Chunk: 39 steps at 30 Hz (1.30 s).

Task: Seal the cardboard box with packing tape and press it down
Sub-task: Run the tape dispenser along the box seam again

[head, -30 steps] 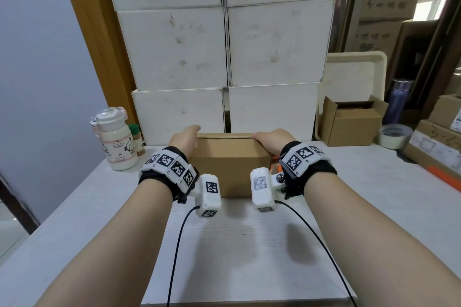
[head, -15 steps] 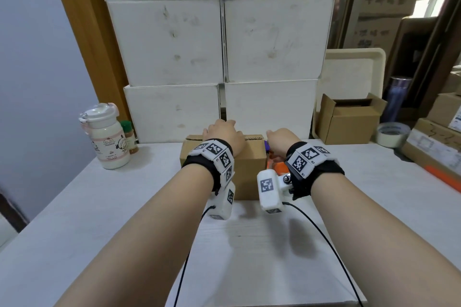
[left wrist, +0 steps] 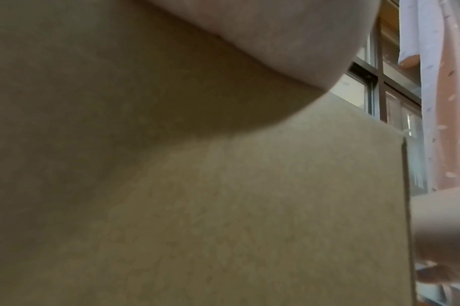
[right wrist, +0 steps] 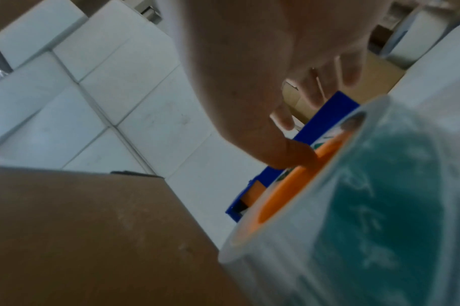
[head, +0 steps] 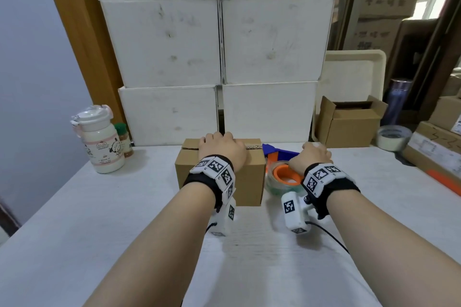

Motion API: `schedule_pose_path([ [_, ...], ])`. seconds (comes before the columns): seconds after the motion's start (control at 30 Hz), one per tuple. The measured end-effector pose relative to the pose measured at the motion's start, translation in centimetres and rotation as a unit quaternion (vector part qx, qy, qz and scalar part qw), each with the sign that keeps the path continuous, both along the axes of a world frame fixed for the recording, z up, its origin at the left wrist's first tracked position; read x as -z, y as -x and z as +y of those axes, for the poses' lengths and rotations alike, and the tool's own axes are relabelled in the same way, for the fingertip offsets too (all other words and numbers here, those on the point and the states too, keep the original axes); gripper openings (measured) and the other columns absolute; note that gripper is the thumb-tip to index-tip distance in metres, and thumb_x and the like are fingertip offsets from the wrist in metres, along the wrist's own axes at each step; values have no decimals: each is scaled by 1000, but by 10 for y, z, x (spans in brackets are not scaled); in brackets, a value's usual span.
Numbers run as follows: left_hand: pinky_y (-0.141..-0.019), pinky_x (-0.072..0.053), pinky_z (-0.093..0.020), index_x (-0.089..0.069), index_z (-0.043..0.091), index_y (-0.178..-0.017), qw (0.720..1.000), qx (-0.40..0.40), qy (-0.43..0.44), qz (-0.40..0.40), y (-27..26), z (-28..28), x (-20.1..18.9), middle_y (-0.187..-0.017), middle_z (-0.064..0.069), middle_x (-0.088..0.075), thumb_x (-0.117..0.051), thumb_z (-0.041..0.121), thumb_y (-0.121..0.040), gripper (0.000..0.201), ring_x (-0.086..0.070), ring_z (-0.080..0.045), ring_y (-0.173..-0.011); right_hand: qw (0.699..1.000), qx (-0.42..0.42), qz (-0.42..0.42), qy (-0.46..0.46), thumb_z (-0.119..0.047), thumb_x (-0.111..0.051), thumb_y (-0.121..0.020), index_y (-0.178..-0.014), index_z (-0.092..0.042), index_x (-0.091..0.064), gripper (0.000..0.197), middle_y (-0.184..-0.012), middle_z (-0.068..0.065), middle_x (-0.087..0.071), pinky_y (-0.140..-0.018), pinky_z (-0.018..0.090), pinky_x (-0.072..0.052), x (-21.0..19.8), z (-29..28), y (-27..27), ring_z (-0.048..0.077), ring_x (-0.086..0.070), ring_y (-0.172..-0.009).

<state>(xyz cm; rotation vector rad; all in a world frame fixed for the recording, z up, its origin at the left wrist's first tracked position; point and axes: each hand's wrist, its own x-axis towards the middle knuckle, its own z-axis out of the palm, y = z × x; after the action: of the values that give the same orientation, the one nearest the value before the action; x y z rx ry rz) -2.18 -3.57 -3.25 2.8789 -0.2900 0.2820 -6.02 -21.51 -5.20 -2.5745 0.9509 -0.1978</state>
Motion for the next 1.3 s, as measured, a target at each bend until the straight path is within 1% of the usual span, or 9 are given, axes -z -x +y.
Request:
schedule_pose_path([
  [0.13, -106, -29, -40, -52, 14, -126, 1000, 3, 5, -6, 1, 1, 0, -127, -10, -54, -24, 30, -93, 46, -45, -28, -120, 997, -41, 64, 3, -23, -59, -84, -95, -9, -55, 19, -91, 9, -60, -75, 31, -46, -1, 1, -2, 28, -58, -95],
  [0.23, -105, -30, -40, -53, 13, -125, 1000, 3, 9, -9, 3, 1, 0, -126, -11, -55, -24, 30, -93, 46, -46, -28, -119, 996, -45, 76, 27, -21, -59, -86, -64, -11, -47, 28, -60, 3, -48, -62, 27, -39, 0, -1, -3, 20, -51, -62],
  [0.5, -105, -29, -40, -53, 14, -126, 1000, 7, 19, 4, 1, 1, -1, -127, -10, -55, -25, 30, -93, 46, -46, -27, -119, 971, -122, 190, 76, -22, -69, -78, -66, -17, -52, 22, -67, -1, -60, -69, 27, -53, 17, 4, -7, 18, -59, -65],
  [0.57, -106, -28, -40, -53, 15, -127, 999, 8, 34, 14, 1, 1, -2, -128, -10, -54, -27, 30, -93, 46, -45, -27, -121, 980, -110, 151, 69, -19, -55, -90, -81, -15, -57, 9, -86, 1, -60, -86, 31, -51, 11, 5, -6, 20, -57, -82],
  [0.73, -111, -32, -39, -42, 13, -140, 980, -6, 195, 48, 1, 7, -12, -140, -11, -48, -40, 28, -92, 50, -40, -27, -132, 993, -81, -6, -88, -9, -53, -89, -77, -6, -55, 12, -91, 14, -55, -77, 33, -47, -25, -1, -10, 26, -56, -87],
  [0.9, -104, -32, -27, -42, 12, -139, 870, -13, 481, 106, 0, 28, -29, -139, -3, -47, -35, 19, -99, 42, -43, -22, -129, 966, -141, -183, -120, -1, -49, -84, -83, -7, -58, 11, -71, 11, -55, -57, 26, -37, -82, 13, -5, 28, -52, -72],
  [1.03, -86, -31, -19, -57, 18, -93, 751, -26, 643, 145, -11, 43, -27, -105, -3, -52, -35, 15, -100, 23, -42, -18, -103, 928, -218, -249, -171, 6, -50, -81, -88, -16, -59, 25, -66, 1, -51, -51, 22, -34, -114, 42, -1, 15, -47, -61],
  [1.13, -114, -26, -32, -46, 2, -133, 621, -17, 767, 161, -10, 53, -24, -135, -14, -50, -32, 22, -103, 39, -40, -22, -132, 918, -263, -246, -165, 4, -52, -80, -111, -19, -59, 40, -80, 3, -58, -52, 19, -38, -124, 68, -4, 11, -51, -64],
  [1.3, -119, -23, -41, -38, -2, -139, 465, -5, 865, 186, -9, 63, -22, -140, -20, -46, -24, 34, -104, 52, -36, -31, -138, 931, -306, -184, -81, -2, -56, -74, -114, -20, -58, 44, -95, 6, -63, -79, 36, -52, -116, 103, -14, 25, -61, -86],
])
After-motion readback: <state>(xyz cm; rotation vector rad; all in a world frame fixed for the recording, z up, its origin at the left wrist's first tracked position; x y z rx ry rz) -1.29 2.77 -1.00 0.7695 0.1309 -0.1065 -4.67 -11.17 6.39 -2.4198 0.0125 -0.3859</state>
